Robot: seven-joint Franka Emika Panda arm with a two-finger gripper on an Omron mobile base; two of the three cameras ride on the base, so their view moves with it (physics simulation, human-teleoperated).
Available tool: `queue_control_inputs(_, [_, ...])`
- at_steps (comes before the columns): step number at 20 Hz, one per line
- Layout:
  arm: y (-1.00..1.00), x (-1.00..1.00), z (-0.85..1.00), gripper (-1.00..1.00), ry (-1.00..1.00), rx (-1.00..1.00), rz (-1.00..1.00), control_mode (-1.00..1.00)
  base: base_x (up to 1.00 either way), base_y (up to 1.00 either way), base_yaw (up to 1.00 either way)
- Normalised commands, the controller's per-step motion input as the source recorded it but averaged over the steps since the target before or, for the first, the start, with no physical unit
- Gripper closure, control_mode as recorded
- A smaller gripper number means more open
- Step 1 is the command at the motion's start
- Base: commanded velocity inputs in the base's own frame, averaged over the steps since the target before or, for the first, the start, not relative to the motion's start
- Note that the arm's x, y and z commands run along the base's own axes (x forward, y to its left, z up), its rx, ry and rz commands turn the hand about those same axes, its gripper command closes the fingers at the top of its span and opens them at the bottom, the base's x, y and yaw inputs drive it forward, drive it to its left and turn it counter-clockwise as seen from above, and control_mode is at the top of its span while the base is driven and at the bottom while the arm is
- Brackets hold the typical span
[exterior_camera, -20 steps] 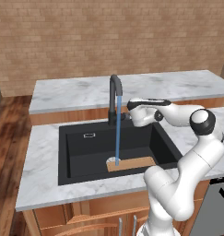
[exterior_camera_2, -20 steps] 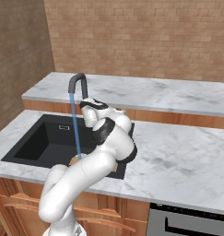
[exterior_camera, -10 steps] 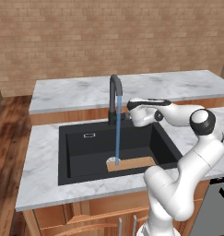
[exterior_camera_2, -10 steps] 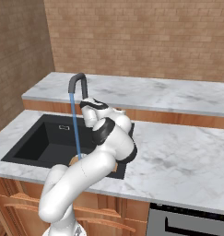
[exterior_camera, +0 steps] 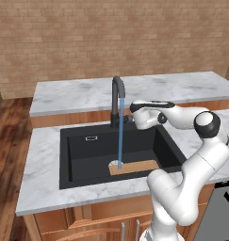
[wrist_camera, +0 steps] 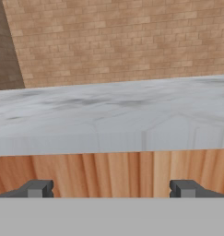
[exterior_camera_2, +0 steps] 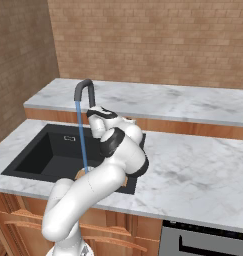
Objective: Turn on the sink faucet with hot water and rinse the cutting board for ten seconds, then turn off the faucet. Push the cutting board to reach the water if necessary.
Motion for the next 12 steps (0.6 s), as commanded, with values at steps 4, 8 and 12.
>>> queue_control_inputs(4, [0.00, 0.00, 0.00, -1.00, 0.00, 0.00, 0.00, -1.00, 0.00, 0.00, 0.00])
queue_control_inputs(8, [0.00, 0.00, 0.00, -1.00, 0.00, 0.00, 0.00, -1.00, 0.00, 0.00, 0.00])
queue_control_inputs(12, [0.00, 0.00, 0.00, -1.00, 0.00, 0.00, 0.00, -1.00, 0.00, 0.00, 0.00])
